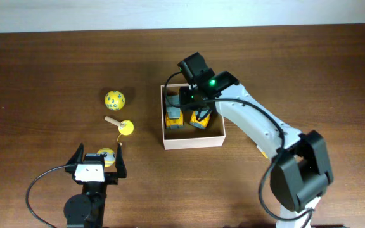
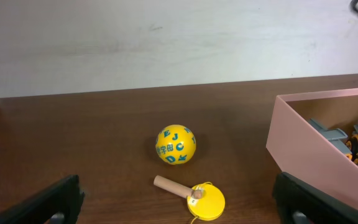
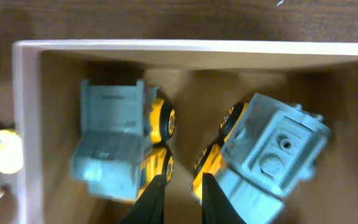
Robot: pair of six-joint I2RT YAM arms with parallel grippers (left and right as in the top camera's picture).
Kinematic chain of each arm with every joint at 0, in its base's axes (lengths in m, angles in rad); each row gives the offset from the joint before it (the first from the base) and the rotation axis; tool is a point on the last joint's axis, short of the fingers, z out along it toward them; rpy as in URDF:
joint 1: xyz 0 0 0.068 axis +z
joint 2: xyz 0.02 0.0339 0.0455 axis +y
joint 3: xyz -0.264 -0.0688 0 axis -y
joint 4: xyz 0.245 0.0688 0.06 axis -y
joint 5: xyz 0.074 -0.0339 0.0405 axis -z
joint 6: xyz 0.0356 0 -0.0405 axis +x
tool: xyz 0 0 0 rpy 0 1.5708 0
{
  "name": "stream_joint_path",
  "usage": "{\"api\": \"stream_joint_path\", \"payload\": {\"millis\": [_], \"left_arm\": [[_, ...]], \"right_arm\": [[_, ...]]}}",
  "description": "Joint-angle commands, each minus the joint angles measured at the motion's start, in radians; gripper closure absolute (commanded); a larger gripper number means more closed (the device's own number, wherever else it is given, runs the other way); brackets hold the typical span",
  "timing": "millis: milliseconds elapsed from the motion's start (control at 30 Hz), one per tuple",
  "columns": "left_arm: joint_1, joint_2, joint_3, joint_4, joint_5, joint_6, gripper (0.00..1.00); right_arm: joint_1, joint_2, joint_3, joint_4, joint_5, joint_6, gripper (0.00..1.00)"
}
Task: Pack container
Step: 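Lower the truck into the box's right half with the right gripper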
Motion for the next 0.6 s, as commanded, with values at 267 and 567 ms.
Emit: {"api": "stream_joint_path", "payload": {"millis": [267, 567], "left_arm": [[0.006, -0.003, -0.005, -0.001, 0.008, 0.016, 0.01], [0.006, -0.003, -0.005, -0.001, 0.008, 0.016, 0.01]], "right_arm": [[0.006, 0.103, 0.019, 0.064, 0.014, 0.072, 0.84], [0.006, 0.116, 0.019, 0.066, 0.014, 0.071, 0.84]]}}
